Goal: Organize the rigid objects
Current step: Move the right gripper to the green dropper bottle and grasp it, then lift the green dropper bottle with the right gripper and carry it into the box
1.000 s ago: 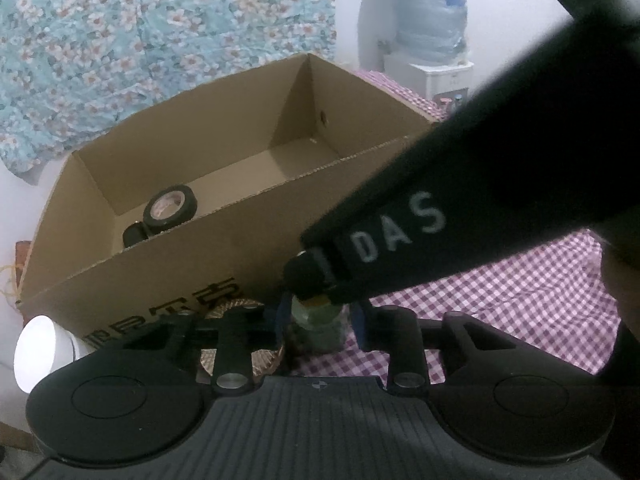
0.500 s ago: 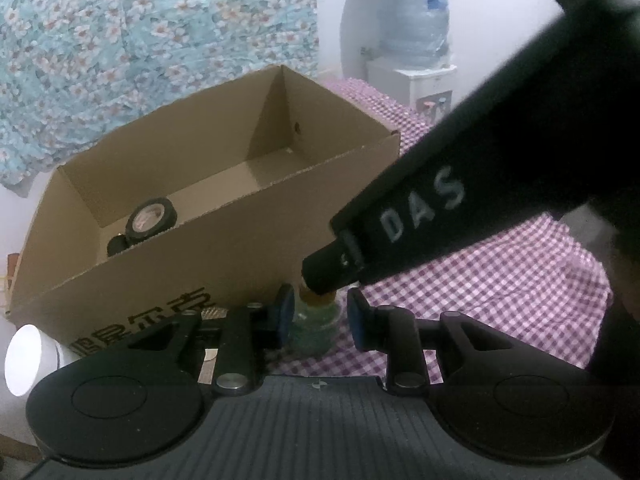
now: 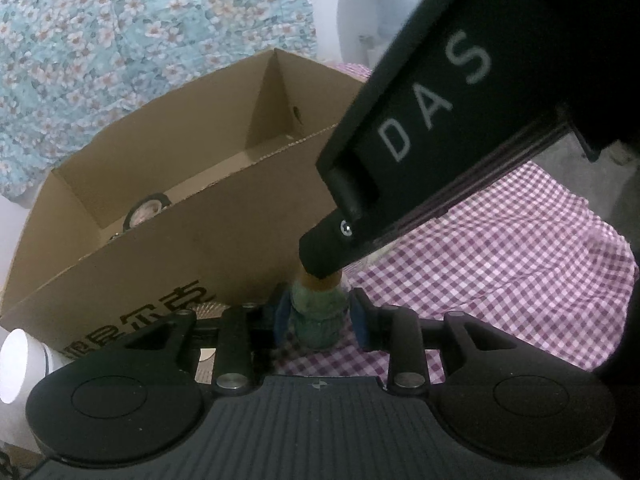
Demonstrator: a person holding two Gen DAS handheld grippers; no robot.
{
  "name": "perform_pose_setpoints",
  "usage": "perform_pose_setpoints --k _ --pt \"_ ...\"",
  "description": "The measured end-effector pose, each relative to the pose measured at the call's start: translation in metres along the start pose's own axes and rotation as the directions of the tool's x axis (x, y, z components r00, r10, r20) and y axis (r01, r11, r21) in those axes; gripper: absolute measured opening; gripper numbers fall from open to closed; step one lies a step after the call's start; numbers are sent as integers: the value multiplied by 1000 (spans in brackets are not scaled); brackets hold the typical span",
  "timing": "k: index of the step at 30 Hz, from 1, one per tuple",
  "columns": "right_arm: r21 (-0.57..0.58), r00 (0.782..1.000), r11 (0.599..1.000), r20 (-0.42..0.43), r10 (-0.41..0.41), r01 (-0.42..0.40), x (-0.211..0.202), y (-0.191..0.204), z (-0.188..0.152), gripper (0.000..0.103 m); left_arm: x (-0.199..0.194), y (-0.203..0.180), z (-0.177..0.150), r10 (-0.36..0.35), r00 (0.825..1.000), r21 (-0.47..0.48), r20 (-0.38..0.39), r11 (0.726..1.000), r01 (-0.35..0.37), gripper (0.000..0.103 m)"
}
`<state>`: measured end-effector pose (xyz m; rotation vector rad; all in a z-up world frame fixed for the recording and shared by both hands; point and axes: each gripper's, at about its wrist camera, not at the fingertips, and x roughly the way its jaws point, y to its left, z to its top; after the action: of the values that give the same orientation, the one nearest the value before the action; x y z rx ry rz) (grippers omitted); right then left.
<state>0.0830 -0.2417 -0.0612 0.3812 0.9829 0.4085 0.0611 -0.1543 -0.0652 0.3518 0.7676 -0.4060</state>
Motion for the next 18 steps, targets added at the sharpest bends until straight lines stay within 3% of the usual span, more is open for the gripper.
perform_pose_setpoints --k 10,18 --pt "-8 999 1000 -31 -21 21 13 -1 0 20 -1 -3 -4 3 1000 -1 -2 1000 -3 31" --pt "8 1000 1000 -21 -11 12 12 -3 -1 19 -1 -1 -1 -8 1000 -13 -4 1000 8 31"
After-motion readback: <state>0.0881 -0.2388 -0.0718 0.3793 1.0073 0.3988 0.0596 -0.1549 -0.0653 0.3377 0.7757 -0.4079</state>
